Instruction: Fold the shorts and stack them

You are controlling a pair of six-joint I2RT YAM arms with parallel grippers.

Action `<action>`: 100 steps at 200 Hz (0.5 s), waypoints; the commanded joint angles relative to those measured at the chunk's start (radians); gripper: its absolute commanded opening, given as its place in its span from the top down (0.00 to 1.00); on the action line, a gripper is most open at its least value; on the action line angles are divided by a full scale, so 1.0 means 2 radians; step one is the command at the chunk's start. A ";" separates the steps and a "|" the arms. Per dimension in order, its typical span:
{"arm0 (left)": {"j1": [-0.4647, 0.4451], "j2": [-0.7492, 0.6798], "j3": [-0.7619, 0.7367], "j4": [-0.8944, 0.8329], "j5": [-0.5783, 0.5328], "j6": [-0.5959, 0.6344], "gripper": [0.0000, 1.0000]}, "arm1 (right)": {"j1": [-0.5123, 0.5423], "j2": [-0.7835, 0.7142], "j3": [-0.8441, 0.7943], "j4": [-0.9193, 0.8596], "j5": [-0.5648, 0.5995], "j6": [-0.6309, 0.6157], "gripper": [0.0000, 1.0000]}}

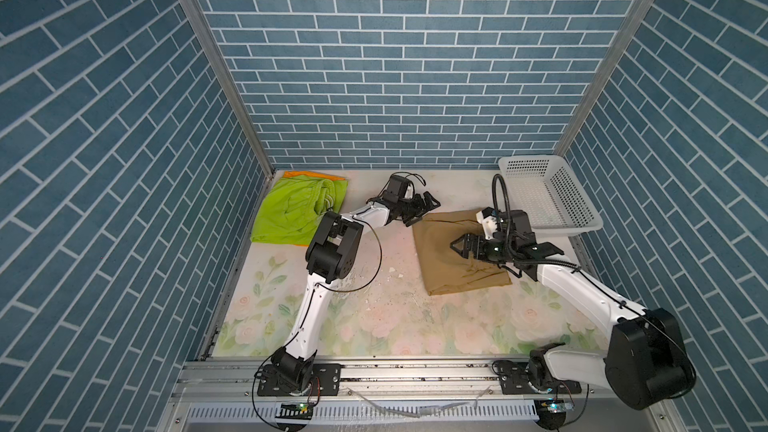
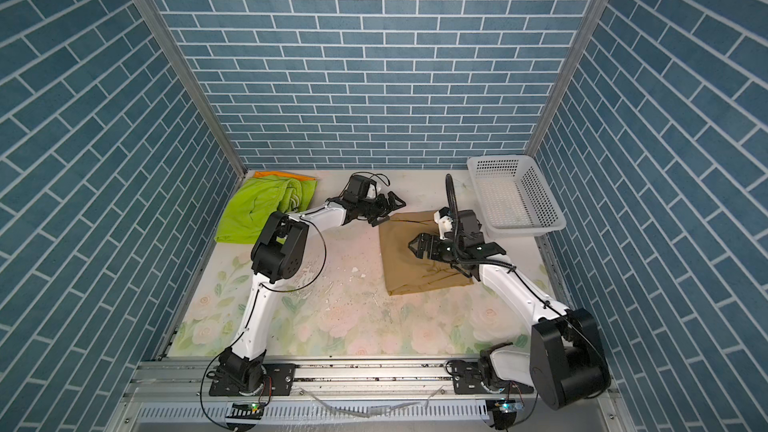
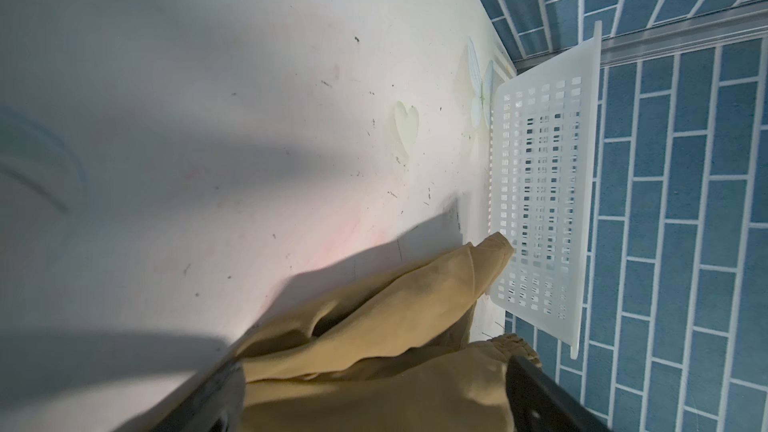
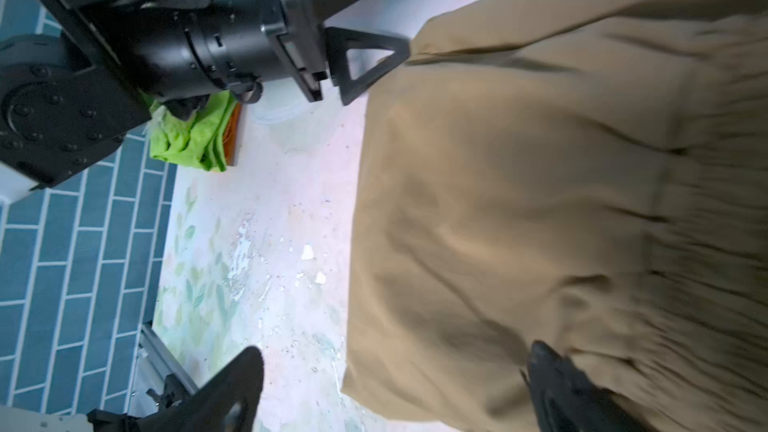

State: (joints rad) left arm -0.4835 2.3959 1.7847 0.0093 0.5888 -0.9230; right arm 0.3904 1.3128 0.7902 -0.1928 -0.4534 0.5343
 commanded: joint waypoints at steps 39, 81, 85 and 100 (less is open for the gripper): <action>0.020 0.028 -0.009 -0.057 -0.035 0.022 0.00 | -0.012 0.121 -0.022 0.077 -0.023 0.019 0.01; 0.025 0.027 -0.010 -0.066 -0.037 0.038 0.00 | -0.059 0.095 -0.076 0.053 -0.023 0.009 0.01; 0.025 0.026 -0.008 -0.068 -0.037 0.040 0.00 | -0.062 0.089 -0.080 0.049 -0.025 0.006 0.01; 0.025 0.021 -0.001 -0.075 -0.036 0.051 0.01 | -0.067 0.058 -0.084 0.019 -0.023 -0.006 0.01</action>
State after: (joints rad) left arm -0.4568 2.3959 1.7866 -0.0063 0.5797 -0.8776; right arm 0.2825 1.4986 0.6621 -0.0299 -0.5213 0.5495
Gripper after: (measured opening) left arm 0.995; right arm 0.987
